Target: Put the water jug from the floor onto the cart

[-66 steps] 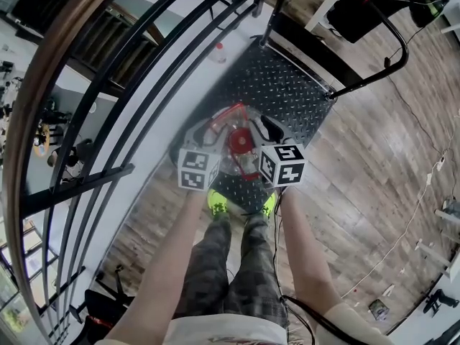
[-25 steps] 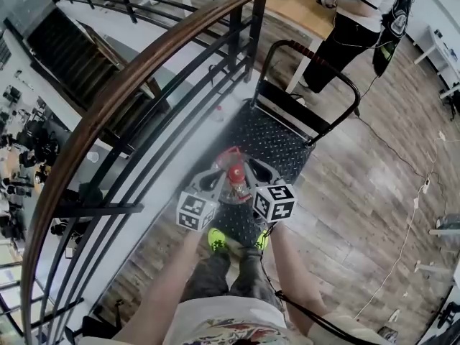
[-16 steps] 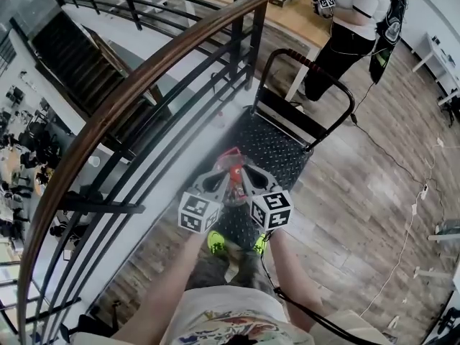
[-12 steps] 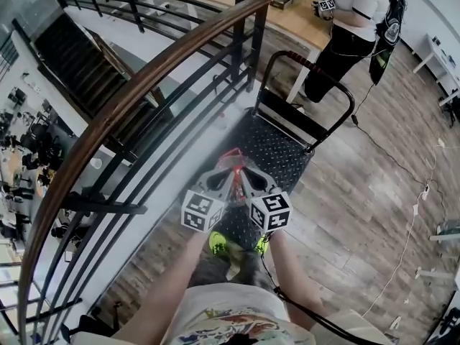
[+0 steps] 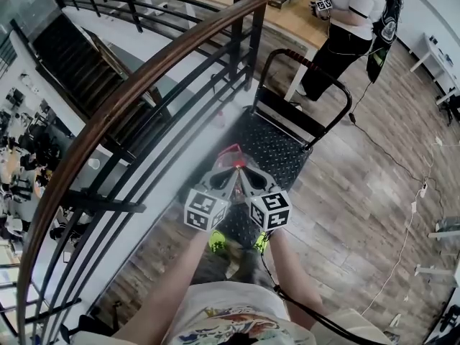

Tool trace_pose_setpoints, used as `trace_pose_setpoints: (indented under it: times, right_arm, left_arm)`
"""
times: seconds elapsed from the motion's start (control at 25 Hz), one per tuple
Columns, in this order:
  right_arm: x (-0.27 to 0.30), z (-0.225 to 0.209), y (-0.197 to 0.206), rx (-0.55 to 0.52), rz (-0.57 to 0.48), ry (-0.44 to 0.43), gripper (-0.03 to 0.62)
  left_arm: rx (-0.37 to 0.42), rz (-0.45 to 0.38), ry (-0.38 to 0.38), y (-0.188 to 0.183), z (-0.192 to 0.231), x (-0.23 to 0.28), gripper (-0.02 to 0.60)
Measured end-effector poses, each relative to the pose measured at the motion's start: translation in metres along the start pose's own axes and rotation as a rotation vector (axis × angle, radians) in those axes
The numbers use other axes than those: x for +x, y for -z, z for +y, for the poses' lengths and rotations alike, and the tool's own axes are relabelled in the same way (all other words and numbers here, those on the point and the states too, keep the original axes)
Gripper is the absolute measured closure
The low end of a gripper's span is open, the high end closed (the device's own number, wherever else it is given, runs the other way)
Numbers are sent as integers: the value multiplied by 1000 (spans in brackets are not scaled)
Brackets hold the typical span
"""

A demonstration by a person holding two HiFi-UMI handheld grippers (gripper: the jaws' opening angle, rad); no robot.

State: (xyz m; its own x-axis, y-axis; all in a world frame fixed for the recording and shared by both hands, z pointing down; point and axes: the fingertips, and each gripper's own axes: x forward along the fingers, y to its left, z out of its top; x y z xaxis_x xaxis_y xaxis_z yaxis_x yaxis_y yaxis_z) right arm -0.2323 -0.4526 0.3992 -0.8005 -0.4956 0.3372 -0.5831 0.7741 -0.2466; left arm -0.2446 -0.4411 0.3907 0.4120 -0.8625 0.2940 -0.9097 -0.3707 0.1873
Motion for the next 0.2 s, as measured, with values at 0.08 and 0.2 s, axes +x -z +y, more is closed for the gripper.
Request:
trace_pose_setpoints:
  times: [0.08, 0.2]
  right_arm:
    - [0, 4, 0, -3, 0, 0, 563]
    - [3, 8, -1, -7, 2, 0, 563]
  left_arm:
    - [-2, 1, 1, 0, 1, -3, 571]
    - [-1, 2, -1, 0, 5, -7, 571]
